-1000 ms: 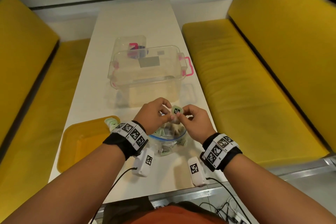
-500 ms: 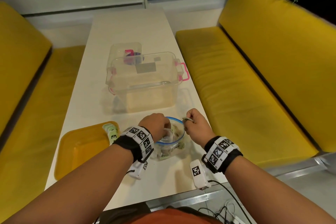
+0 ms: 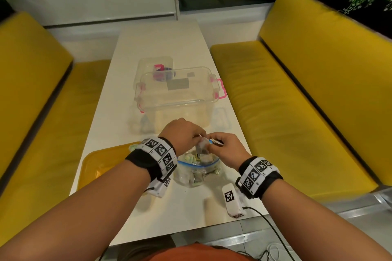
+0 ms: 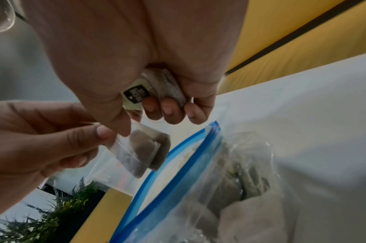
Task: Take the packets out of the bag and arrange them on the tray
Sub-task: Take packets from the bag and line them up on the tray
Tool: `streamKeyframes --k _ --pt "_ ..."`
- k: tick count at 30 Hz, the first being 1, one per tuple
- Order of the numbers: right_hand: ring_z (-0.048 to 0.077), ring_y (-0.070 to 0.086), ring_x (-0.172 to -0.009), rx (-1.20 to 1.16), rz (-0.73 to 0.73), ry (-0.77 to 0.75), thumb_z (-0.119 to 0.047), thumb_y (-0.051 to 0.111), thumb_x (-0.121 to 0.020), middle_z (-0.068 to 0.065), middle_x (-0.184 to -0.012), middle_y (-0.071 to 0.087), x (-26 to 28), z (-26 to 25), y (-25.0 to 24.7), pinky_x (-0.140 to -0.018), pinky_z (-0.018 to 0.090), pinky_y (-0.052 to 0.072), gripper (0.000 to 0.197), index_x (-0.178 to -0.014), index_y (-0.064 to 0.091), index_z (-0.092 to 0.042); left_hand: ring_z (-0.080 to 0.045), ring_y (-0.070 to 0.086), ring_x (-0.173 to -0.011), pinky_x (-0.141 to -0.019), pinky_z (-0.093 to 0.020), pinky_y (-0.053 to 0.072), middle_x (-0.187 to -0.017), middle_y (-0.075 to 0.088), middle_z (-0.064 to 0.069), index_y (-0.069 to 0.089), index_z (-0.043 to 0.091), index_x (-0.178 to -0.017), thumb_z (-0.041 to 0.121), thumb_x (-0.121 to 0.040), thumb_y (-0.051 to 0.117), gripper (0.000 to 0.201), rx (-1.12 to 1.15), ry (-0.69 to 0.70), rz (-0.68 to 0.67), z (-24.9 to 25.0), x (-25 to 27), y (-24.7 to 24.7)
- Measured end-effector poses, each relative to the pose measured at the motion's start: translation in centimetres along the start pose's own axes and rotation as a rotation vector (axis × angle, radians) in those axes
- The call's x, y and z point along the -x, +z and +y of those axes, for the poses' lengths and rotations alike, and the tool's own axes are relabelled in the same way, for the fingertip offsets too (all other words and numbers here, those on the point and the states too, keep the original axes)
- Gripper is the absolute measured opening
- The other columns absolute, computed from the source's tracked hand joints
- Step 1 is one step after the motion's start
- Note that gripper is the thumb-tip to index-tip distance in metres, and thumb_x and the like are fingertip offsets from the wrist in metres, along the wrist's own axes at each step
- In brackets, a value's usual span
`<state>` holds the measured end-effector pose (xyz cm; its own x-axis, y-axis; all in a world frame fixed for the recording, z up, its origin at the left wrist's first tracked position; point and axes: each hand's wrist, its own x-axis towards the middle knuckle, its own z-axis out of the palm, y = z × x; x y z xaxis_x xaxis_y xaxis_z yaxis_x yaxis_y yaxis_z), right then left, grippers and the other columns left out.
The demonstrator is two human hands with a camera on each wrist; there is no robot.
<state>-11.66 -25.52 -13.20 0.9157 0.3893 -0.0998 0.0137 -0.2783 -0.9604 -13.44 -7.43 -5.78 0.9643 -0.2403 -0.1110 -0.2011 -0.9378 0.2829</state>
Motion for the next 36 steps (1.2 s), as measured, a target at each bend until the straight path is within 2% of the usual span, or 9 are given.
streamKeyframes --k 5,8,10,13,21,27,29,31,36 --pt "0.002 0.065 -0.085 0.120 -0.022 -0.012 -0.017 0.072 -0.085 -0.004 -0.092 0.073 -0.2 -0.3 0.5 -0.078 0.016 0.045 0.011 -0.096 0.074 -0.015 -0.015 0.062 -0.092 -0.082 -0.031 0.049 -0.098 0.071 0.009 0.068 0.032 -0.103 0.035 -0.092 0.056 0.016 -0.010 -0.044 -0.071 0.1 0.4 -0.4" --pt "0.000 0.065 -0.094 0.139 -0.033 -0.009 -0.022 0.073 -0.084 -0.004 -0.097 0.074 -0.2 -0.5 0.9 -0.084 0.017 0.045 0.013 -0.096 0.074 -0.017 -0.016 0.061 -0.098 -0.086 -0.034 0.049 -0.105 0.068 0.008 0.069 0.031 -0.099 0.034 -0.090 0.059 0.014 -0.013 -0.057 -0.088 -0.2 0.7 -0.3" --pt "0.001 0.064 -0.102 0.125 -0.047 -0.017 -0.028 0.075 -0.083 -0.005 -0.103 0.074 -0.1 -0.7 1.0 -0.088 0.015 0.045 0.019 -0.099 0.074 -0.018 -0.014 0.061 -0.096 -0.085 -0.032 0.048 -0.102 0.068 0.009 0.069 0.031 -0.094 0.034 -0.089 0.060 0.011 0.043 -0.045 -0.047 -0.4 1.0 -0.7" --pt "0.000 0.065 -0.096 0.122 -0.057 -0.051 -0.026 0.073 -0.086 -0.005 -0.100 0.075 -0.2 -1.4 1.3 -0.084 0.011 0.044 0.018 -0.100 0.075 -0.015 -0.010 0.060 -0.087 -0.078 -0.026 0.046 -0.096 0.070 0.011 0.068 0.031 -0.093 0.031 -0.089 0.060 0.009 0.114 -0.025 0.050 -0.4 1.5 -1.9" --pt "0.011 0.062 -0.081 0.161 -0.030 -0.091 -0.027 0.067 -0.091 -0.001 -0.087 0.071 -1.2 -2.9 2.3 -0.077 0.025 0.046 0.014 -0.090 0.070 -0.014 -0.016 0.061 -0.087 -0.079 -0.032 0.050 -0.093 0.070 0.006 0.067 0.028 -0.097 0.029 -0.091 0.058 0.011 0.017 -0.041 0.094 -1.0 1.9 -3.9" --pt "0.012 0.057 -0.074 0.104 -0.043 -0.116 -0.021 0.059 -0.097 0.001 -0.079 0.066 -1.6 -3.8 2.6 -0.075 0.032 0.047 0.016 -0.087 0.067 -0.011 -0.009 0.058 -0.077 -0.074 -0.024 0.046 -0.083 0.062 0.010 0.061 0.027 -0.107 0.031 -0.087 0.068 0.022 0.207 -0.070 0.105 -1.5 2.0 -4.1" --pt "0.016 0.063 -0.081 0.058 -0.052 -0.127 -0.019 0.059 -0.097 0.004 -0.086 0.070 -1.7 -4.1 2.6 -0.081 0.036 0.051 0.012 -0.093 0.067 -0.011 -0.006 0.053 -0.073 -0.071 -0.022 0.043 -0.081 0.058 0.010 0.059 0.027 -0.109 0.026 -0.083 0.071 0.028 0.218 -0.064 0.093 -1.6 2.1 -4.3" --pt "0.016 0.065 -0.092 0.040 -0.051 -0.147 -0.018 0.060 -0.095 0.004 -0.099 0.070 -1.6 -4.5 3.0 -0.084 0.029 0.052 0.012 -0.106 0.064 -0.014 -0.009 0.054 -0.072 -0.069 -0.024 0.042 -0.080 0.059 0.008 0.056 0.026 -0.107 0.022 -0.083 0.069 0.028 0.197 -0.090 0.108 -1.7 2.1 -4.4" --pt "0.008 0.047 -0.066 -0.023 0.107 -0.105 0.000 0.050 -0.088 -0.006 -0.083 0.052 -1.8 -5.8 3.9 -0.062 0.022 0.039 0.033 -0.116 0.052 -0.017 -0.021 0.061 -0.074 -0.069 -0.036 0.052 -0.078 0.063 -0.001 0.048 0.026 -0.098 0.020 -0.081 0.065 0.025 0.152 -0.163 0.110 -2.1 2.2 -4.7"
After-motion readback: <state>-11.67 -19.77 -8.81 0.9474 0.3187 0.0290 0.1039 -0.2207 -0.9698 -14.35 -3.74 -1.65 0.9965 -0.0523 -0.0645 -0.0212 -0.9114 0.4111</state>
